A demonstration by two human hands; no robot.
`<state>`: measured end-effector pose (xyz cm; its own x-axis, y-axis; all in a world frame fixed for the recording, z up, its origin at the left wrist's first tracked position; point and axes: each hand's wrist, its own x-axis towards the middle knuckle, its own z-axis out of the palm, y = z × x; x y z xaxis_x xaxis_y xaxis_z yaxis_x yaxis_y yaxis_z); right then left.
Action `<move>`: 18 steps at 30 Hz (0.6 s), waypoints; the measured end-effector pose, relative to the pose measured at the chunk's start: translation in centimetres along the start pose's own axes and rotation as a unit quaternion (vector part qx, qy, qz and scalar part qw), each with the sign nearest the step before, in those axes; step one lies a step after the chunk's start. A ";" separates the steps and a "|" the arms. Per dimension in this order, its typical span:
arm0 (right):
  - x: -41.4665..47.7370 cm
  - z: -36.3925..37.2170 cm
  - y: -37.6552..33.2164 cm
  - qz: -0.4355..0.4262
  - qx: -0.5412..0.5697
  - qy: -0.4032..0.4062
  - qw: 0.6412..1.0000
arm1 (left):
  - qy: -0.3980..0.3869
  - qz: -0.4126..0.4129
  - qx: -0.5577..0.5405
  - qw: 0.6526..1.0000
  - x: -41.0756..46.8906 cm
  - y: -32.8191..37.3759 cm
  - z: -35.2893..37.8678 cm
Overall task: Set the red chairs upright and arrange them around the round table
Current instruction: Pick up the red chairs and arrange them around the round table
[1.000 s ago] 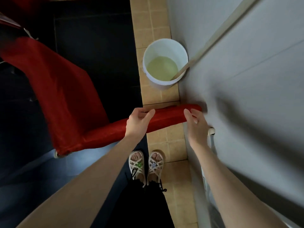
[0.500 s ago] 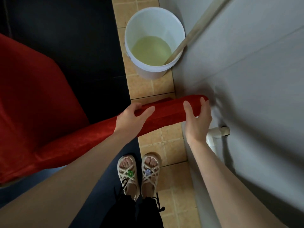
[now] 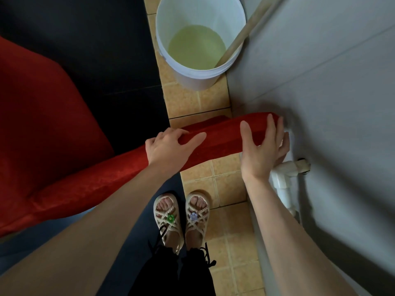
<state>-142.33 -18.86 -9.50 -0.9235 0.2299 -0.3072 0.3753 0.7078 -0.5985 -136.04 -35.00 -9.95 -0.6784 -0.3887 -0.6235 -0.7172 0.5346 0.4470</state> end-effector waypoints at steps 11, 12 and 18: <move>2.2 0.9 0.2 0.030 0.150 -0.028 0.988 | 0.016 -0.016 0.048 0.999 0.3 0.4 0.4; 2.3 1.1 0.3 0.034 0.162 -0.026 0.986 | 0.020 -0.014 0.050 0.998 0.3 0.4 0.5; 2.7 1.8 1.0 0.055 0.211 -0.025 0.976 | 0.031 0.007 0.092 0.995 0.3 0.6 0.9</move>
<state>-144.33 -18.75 -12.23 -0.8746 0.2482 -0.4164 0.4812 0.3395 -0.8082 -136.53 -34.15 -10.51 -0.7007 -0.4233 -0.5743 -0.6705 0.6658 0.3273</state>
